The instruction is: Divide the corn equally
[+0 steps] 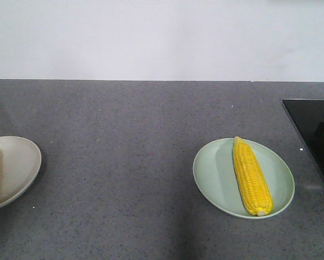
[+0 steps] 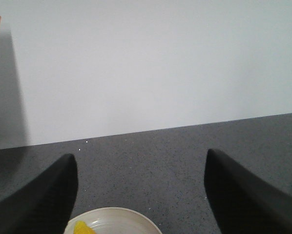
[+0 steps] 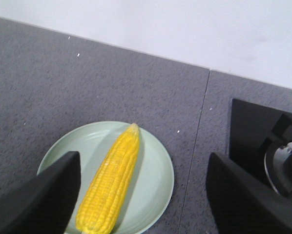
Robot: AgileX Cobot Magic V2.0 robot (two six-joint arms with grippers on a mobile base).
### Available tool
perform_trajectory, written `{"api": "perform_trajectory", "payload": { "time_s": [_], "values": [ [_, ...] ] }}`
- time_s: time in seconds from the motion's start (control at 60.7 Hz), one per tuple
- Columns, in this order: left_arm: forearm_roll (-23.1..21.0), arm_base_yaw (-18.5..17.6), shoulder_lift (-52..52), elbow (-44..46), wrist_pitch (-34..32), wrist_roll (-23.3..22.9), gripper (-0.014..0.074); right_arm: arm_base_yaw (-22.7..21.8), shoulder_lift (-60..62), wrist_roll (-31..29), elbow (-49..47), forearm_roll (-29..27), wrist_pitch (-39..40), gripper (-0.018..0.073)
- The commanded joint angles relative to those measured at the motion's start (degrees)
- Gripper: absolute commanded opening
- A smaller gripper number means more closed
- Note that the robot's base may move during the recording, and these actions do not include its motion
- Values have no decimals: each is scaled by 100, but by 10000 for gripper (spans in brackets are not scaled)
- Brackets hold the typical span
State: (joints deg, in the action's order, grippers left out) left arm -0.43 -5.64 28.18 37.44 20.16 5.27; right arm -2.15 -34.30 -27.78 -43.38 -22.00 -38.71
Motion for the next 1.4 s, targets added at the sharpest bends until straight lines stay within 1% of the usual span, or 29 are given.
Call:
{"api": "perform_trajectory", "payload": {
  "time_s": [0.0,0.082,0.148,0.198,0.33,0.346,0.362,1.384],
  "values": [
    [-59,-17,-25,64,-601,14,437,15,122,-25,-81,-53,643,440],
    [-59,-17,-25,64,-584,14,365,15,160,-25,-81,-53,732,353],
    [-59,-17,-25,64,-589,14,274,15,166,-25,-81,-53,777,281],
    [-59,-17,-25,64,-589,14,211,15,166,-25,-81,-53,788,211],
    [-59,-17,-25,64,-584,14,0,15,166,-25,-81,-53,800,18],
    [-52,-17,-25,64,-584,22,-10,15,166,-25,-81,-53,800,-2],
    [-51,-17,-25,64,-584,16,-9,15,166,-25,-81,-59,800,-18],
    [-57,-17,-25,49,-596,16,-8,15,166,-25,-81,-96,729,-10]
  ]
}}
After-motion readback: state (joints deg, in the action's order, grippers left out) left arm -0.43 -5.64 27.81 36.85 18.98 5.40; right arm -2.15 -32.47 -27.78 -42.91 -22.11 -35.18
